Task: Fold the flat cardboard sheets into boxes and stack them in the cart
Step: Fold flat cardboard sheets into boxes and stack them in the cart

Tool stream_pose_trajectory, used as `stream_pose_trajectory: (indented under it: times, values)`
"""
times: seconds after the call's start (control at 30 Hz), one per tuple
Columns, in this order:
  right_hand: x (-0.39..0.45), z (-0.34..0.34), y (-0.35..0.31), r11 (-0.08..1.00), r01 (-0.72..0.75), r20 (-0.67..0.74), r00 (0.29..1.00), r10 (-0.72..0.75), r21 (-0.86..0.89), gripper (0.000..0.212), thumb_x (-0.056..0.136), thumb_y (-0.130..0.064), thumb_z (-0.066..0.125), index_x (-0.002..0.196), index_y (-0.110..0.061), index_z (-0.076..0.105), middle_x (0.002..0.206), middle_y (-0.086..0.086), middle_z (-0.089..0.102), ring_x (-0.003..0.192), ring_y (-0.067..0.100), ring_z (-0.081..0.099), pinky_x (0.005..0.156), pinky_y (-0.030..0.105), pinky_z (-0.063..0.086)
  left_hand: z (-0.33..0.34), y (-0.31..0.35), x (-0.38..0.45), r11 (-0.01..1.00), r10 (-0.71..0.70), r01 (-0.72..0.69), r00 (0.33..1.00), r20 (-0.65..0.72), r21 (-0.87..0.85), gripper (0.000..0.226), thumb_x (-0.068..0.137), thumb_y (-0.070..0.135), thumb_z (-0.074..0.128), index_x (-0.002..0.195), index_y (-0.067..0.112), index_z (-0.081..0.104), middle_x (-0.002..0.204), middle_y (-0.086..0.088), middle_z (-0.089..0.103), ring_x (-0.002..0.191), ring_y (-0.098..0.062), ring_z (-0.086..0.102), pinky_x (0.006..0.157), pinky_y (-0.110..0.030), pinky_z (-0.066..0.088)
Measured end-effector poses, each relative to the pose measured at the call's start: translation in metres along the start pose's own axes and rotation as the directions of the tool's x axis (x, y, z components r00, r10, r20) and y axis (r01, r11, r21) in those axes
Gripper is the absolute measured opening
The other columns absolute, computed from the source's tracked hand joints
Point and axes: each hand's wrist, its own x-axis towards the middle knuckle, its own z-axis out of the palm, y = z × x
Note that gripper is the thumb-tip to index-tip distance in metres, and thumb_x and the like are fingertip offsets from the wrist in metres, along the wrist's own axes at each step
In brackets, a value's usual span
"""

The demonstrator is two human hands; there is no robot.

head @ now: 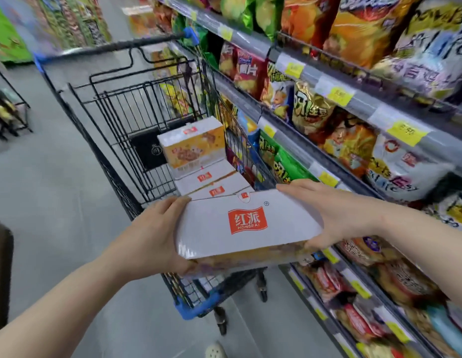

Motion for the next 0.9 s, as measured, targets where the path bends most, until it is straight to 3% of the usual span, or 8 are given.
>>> stream_pose_trajectory:
  times: [0.13,0.23,0.33,0.4,0.53,0.63,0.9]
  values:
    - [0.048,-0.023,0.004,0.998,-0.008,0.014,1.000,0.009,-0.066,0.104,0.075,-0.042,0.067,0.143,-0.034,-0.010,0.150,-0.014,0.002,0.139,0.012,0.011,0.105,0.037,0.037,-0.010,-0.025,0.038,0.999,-0.024,0.025,0.999,0.026,-0.029,0.122,0.030,0.074,0.041,0.140,0.024,0.018,0.136,0.008,0.030,0.122,-0.009,0.029,0.102,-0.024,0.030]
    - [0.083,-0.038,0.013,0.992,0.006,0.011,1.000,-0.004,-0.127,0.104,0.075,-0.042,0.066,0.144,-0.031,-0.011,0.150,-0.013,0.003,0.139,0.015,0.013,0.103,0.034,0.038,-0.015,-0.036,0.064,0.996,-0.072,0.073,0.997,0.034,-0.051,0.123,0.028,0.073,0.040,0.139,0.024,0.019,0.134,0.008,0.031,0.118,-0.008,0.032,0.099,-0.022,0.031]
    - [0.124,-0.051,0.024,0.977,0.043,0.000,0.999,-0.044,-0.209,0.104,0.075,-0.045,0.066,0.145,-0.028,-0.010,0.152,-0.007,0.007,0.139,0.019,0.016,0.108,0.031,0.028,-0.017,-0.045,0.093,0.989,-0.139,0.142,0.988,0.067,-0.034,0.123,0.036,0.073,0.056,0.140,0.022,0.015,0.137,0.008,0.029,0.119,-0.009,0.034,0.100,-0.024,0.033]
    - [0.159,-0.058,0.036,0.960,0.072,-0.001,0.997,-0.076,-0.271,0.104,0.074,-0.048,0.065,0.145,-0.027,-0.009,0.152,-0.003,0.010,0.139,0.023,0.016,0.113,0.036,0.019,-0.015,-0.055,0.116,0.980,-0.198,0.198,0.979,0.048,-0.002,0.113,0.052,0.060,0.072,0.141,0.023,0.013,0.140,0.008,0.027,0.122,-0.010,0.034,0.099,-0.025,0.035]
    - [0.226,-0.071,0.061,0.941,0.108,-0.011,0.993,-0.118,-0.322,0.103,0.072,-0.050,0.064,0.145,-0.030,-0.007,0.151,-0.002,0.009,0.139,0.025,0.013,0.116,0.043,0.006,-0.008,-0.075,0.164,0.959,-0.282,0.282,0.959,0.015,0.011,0.103,0.060,0.048,0.075,0.140,0.021,0.016,0.138,0.006,0.030,0.118,-0.013,0.039,0.095,-0.024,0.036]
    - [0.276,-0.081,0.076,0.916,0.148,-0.039,0.984,-0.175,-0.373,0.101,0.072,-0.050,0.064,0.145,-0.028,-0.004,0.147,0.000,0.015,0.135,0.025,0.012,0.114,0.044,0.005,0.001,-0.095,0.203,0.944,-0.329,0.329,0.944,-0.030,0.001,0.101,0.059,0.046,0.077,0.138,0.019,0.020,0.135,0.003,0.037,0.115,-0.015,0.043,0.096,-0.026,0.037]
    - [0.371,-0.096,0.099,0.897,0.189,-0.016,0.977,-0.212,-0.400,0.103,0.075,-0.042,0.068,0.145,-0.025,-0.006,0.152,0.006,0.010,0.138,0.028,0.009,0.115,0.041,0.006,0.021,-0.136,0.276,0.901,-0.431,0.427,0.901,-0.043,-0.081,0.106,0.060,0.035,0.079,0.141,0.019,0.013,0.148,0.003,0.019,0.126,-0.018,0.037,0.101,-0.033,0.038]
